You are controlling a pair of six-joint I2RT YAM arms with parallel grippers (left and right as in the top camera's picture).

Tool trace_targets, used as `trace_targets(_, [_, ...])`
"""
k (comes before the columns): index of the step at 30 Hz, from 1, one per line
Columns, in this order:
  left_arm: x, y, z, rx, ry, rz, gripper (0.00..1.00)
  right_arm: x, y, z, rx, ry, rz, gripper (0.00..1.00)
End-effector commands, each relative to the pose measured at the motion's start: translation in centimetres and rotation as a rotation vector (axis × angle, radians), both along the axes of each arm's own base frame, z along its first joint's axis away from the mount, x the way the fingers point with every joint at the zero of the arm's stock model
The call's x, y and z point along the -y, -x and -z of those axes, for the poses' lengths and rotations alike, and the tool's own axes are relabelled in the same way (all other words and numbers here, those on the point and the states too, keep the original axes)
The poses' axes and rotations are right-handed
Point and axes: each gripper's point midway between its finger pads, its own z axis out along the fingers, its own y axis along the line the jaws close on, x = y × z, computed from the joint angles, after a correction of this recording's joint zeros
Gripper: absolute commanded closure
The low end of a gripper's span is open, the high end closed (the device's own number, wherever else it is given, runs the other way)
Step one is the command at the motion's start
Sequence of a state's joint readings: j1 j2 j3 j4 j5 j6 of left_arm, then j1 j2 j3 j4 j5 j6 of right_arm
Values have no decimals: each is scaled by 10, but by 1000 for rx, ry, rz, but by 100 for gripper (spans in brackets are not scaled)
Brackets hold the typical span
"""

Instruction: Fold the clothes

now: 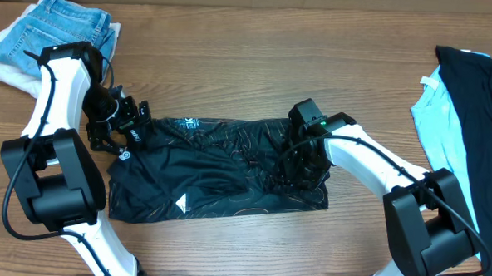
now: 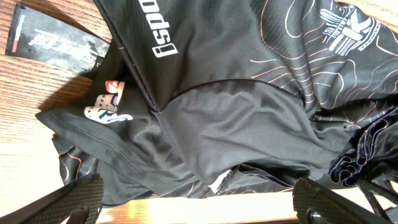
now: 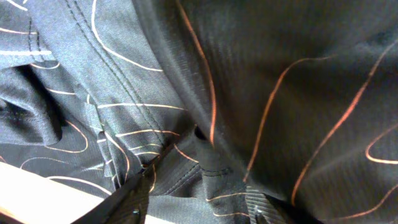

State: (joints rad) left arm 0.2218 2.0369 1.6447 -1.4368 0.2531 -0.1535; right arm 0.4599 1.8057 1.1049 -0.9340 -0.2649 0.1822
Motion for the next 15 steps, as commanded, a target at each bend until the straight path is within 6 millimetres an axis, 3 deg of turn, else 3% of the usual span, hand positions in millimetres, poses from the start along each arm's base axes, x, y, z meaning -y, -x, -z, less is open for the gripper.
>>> trace_targets(1, [1,-4,-1,10,1,25,0,5,-3,4,26,41,-14,53])
trace_targets(11, [2,-3,-1,8,2,25,0,13,-11,6,67,87,-13,55])
trace_targets(15, [2,-3,-1,7,2,25,0,12,-13,6,75,84,-8,80])
